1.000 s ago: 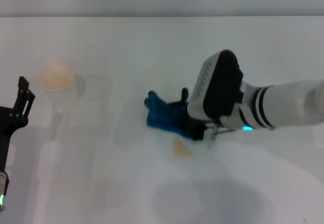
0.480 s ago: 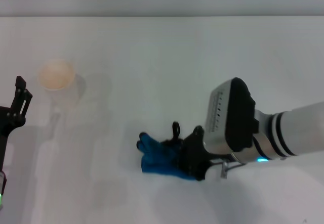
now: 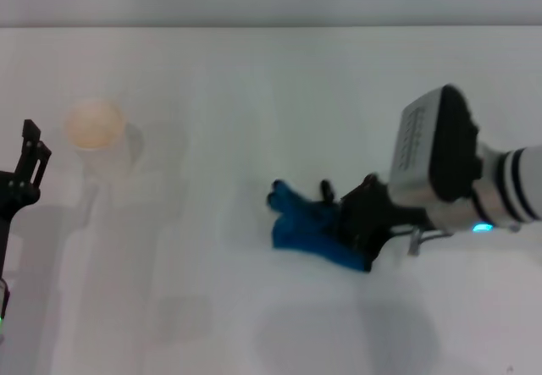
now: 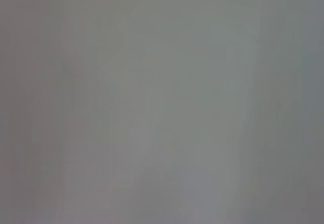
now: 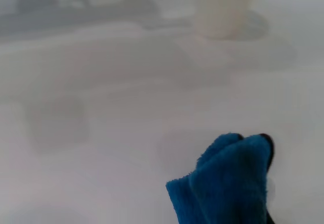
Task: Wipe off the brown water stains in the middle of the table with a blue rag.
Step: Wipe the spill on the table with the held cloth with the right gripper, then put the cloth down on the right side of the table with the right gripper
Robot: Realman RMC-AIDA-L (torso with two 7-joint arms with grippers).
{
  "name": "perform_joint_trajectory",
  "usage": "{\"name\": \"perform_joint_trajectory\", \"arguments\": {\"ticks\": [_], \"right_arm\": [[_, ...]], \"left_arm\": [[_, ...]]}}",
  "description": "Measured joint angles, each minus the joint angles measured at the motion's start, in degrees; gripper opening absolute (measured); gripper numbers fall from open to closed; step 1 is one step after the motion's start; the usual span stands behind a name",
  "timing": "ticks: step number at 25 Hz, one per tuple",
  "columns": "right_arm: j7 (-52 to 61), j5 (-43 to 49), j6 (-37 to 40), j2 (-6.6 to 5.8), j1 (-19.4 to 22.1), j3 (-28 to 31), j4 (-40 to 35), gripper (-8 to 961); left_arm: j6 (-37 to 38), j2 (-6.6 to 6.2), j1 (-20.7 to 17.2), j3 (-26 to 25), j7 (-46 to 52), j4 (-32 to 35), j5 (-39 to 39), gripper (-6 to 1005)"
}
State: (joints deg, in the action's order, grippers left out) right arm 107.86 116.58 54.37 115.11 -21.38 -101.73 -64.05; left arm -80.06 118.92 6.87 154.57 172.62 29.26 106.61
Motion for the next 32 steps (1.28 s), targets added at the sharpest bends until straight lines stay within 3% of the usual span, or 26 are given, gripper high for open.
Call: {"name": "perform_joint_trajectory", "arguments": {"ticks": [4,12,23,32], "right_arm": [[-0.4,5.5,2.6,-0.2,-0.3,6.2,-0.4,122],[-5.1,11.9,15.9,-0.52,-2.1,19.0,-1.9,122],[-5.3,22.5,24.3,-0.23,-2.7,19.9,-5.8,123],[-7.4,22.6,25.9,0.03,-2.6,16.9,-6.0,123]], "left_arm": [[0.1,-0.03,0.3,-0.1,0.0,0.0,0.0,861],[0.1,-0.12,0.6,-0.2,0.0,-0.4,0.0,862],[0.1,-0.09,1.2,0.0,0.0,-0.4,0.0,861],[0.3,-0.12,1.6,0.2,0.0,-0.4,0.3,862]]}}
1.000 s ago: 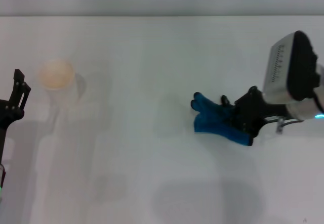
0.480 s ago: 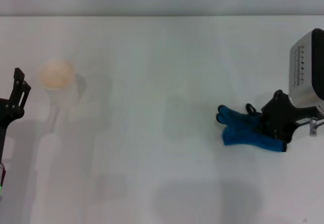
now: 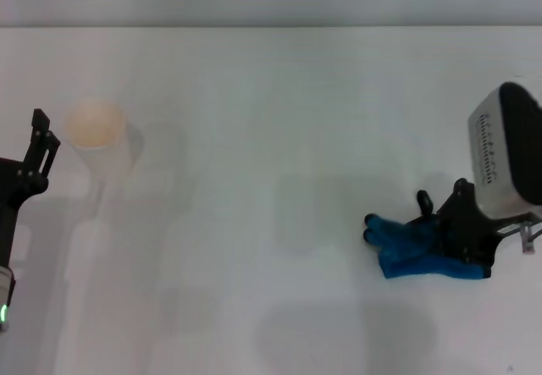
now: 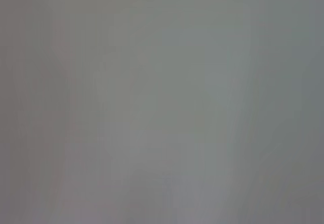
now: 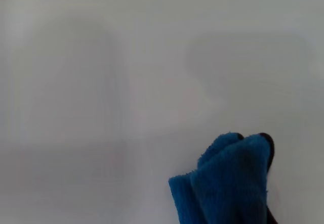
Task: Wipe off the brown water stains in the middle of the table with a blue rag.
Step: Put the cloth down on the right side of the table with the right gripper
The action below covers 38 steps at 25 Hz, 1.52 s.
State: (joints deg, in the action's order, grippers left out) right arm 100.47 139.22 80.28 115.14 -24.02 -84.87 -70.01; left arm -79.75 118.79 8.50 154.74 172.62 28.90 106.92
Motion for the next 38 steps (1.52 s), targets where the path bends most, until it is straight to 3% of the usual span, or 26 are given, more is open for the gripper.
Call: {"name": "perform_joint_trajectory", "arguments": {"ticks": [5,25,36,38], "right_arm": [[0.0,0.0,-1.2,0.12,-0.3,-3.4,0.0,123],[3.2,0.4,-6.7,0.25,-2.0,-6.8,0.9,124],[5.1,-0.2,-7.0,0.26,-1.9,-6.7,1.1,303],[5.1,-0.6,-6.6,0.26,-1.9,-6.6,1.1,399]], "left_arm": [[0.0,0.04,0.4,0.0,0.0,0.0,-0.2,861],[0.0,0.04,0.9,-0.8,0.0,-0.1,-0.3,860],[0.0,0.04,0.9,-0.8,0.0,-0.1,-0.3,861],[0.0,0.04,0.8,-0.8,0.0,-0.1,-0.3,861]]}}
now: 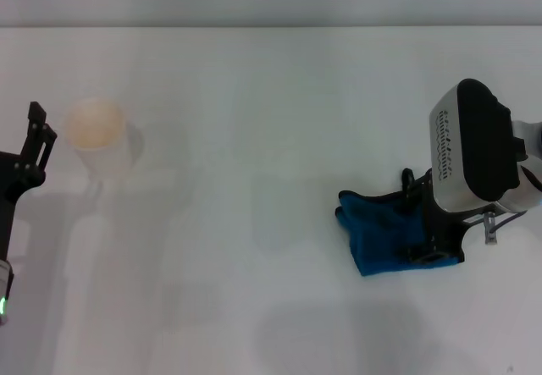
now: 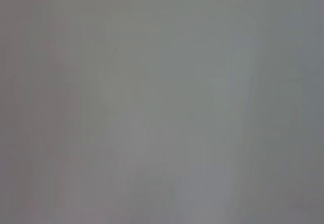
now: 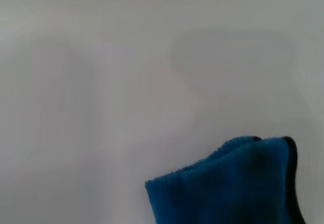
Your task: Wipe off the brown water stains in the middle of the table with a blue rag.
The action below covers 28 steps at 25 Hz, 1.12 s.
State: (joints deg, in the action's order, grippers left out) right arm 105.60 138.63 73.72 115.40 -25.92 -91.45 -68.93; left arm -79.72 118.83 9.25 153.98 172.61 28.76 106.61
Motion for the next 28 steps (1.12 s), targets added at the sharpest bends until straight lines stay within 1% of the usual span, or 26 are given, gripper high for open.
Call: {"name": "perform_joint_trajectory", "arguments": {"ticks": [3,6,10,11,12,14,18,20,23,25,28], "right_arm": [[0.8,-0.8,1.0,-0.01,0.0,0.4,-0.9,544],[1.2,-1.3,1.7,-0.05,0.2,1.1,-1.6,795],[1.2,-2.7,2.0,-0.06,0.4,2.1,-1.8,859],[1.1,-4.4,1.7,-0.03,0.8,3.6,-2.0,875],[1.1,-4.4,1.7,-0.03,0.8,3.6,-2.0,872],[0.9,-8.0,1.6,-0.02,1.2,6.3,-2.1,866],[0.4,-19.1,1.2,-0.06,1.9,13.6,0.8,851],[-1.6,-26.2,1.2,-0.13,2.0,17.0,4.7,839],[-7.1,-37.4,1.5,-0.2,1.8,21.6,12.7,820],[-10.4,-44.1,1.6,-0.17,1.6,24.3,18.1,808],[-16.9,-57.1,2.0,-0.1,1.5,27.5,28.0,793]], "left_arm": [[0.0,0.0,-0.2,0.0,0.0,0.0,0.0,861],[0.0,0.08,-0.3,0.1,0.0,0.0,0.0,861],[0.0,0.16,-0.4,0.3,0.0,0.0,0.0,862],[-0.1,0.19,-0.4,0.3,0.0,0.0,0.0,862],[-0.2,0.18,-0.5,0.3,0.0,0.0,0.0,862],[-0.3,0.18,-0.7,0.3,0.0,0.0,0.0,862],[-0.4,0.18,-0.9,0.4,0.0,0.1,0.0,862],[-0.4,0.2,-0.9,0.4,0.0,0.1,0.0,862],[-0.4,0.26,-1.0,0.5,0.0,0.1,0.1,861],[-0.4,0.26,-1.0,0.5,0.0,0.2,0.3,861],[-0.4,0.27,-1.0,0.5,0.0,0.4,0.4,861]]}}
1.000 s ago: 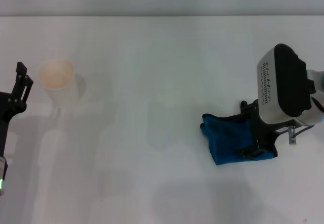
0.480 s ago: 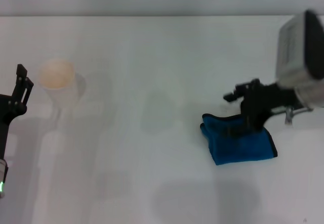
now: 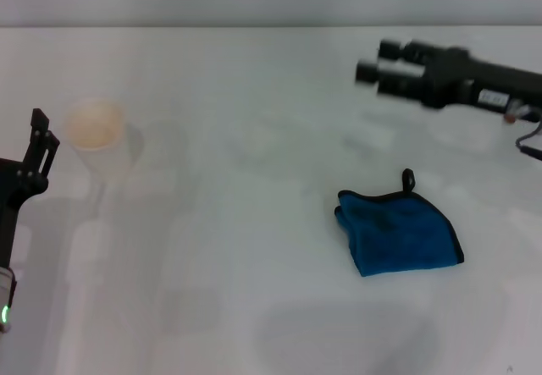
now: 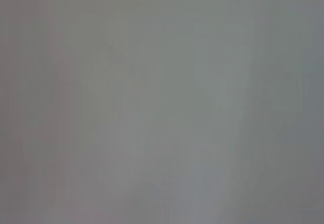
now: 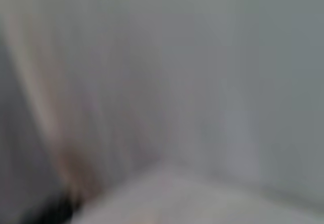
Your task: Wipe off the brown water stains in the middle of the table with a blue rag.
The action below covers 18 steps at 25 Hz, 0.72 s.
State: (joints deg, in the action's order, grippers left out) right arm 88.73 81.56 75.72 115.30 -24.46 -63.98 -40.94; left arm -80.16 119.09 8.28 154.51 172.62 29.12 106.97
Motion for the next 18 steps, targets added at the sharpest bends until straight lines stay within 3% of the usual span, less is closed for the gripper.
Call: {"name": "perform_joint_trajectory", "arguments": {"ticks": [6,15,18], "right_arm": [[-15.2,-24.6,1.2,0.17,0.4,0.7,14.6,780],[-63.1,-46.2,-2.5,0.89,-0.1,0.7,30.2,780],[-69.9,-52.6,-3.2,0.88,-0.5,0.8,34.2,780]], "left_arm": [[0.3,0.0,0.4,0.0,0.0,0.1,0.2,862],[0.4,0.0,0.6,0.2,0.0,0.1,0.2,861],[0.4,0.0,0.4,0.4,0.0,0.1,0.2,861]]}}
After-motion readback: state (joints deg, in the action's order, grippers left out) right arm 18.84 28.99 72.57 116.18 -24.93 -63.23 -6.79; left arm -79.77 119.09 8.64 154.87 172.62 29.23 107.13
